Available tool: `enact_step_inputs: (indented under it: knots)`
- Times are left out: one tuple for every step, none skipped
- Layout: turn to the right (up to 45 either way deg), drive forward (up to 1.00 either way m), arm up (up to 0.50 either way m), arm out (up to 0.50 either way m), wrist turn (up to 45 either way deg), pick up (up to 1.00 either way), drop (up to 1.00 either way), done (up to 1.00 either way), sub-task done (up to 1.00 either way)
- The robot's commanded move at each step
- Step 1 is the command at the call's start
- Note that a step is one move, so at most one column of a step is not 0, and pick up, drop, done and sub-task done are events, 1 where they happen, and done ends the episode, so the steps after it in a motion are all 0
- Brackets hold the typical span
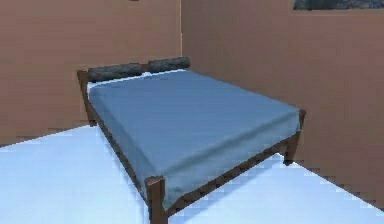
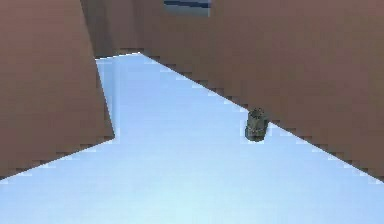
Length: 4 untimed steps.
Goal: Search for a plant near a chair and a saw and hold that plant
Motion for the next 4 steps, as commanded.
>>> enact_step_inputs:
  knots:
    - [-45.0, 0.00, 0.00, 0.00, 0.0, 0.00, 0.00, 0.00, 0.00]
    - [-45.0, 0.00, 0.00, 0.00, 0.0, 0.00, 0.00, 0.00, 0.00]
    - [-45.0, 0.00, 0.00, 0.00, 0.0, 0.00, 0.00, 0.00, 0.00]
    - [-39.0, 0.00, 0.00, 0.00, 0.0, 0.00, 0.00, 0.00, 0.00]
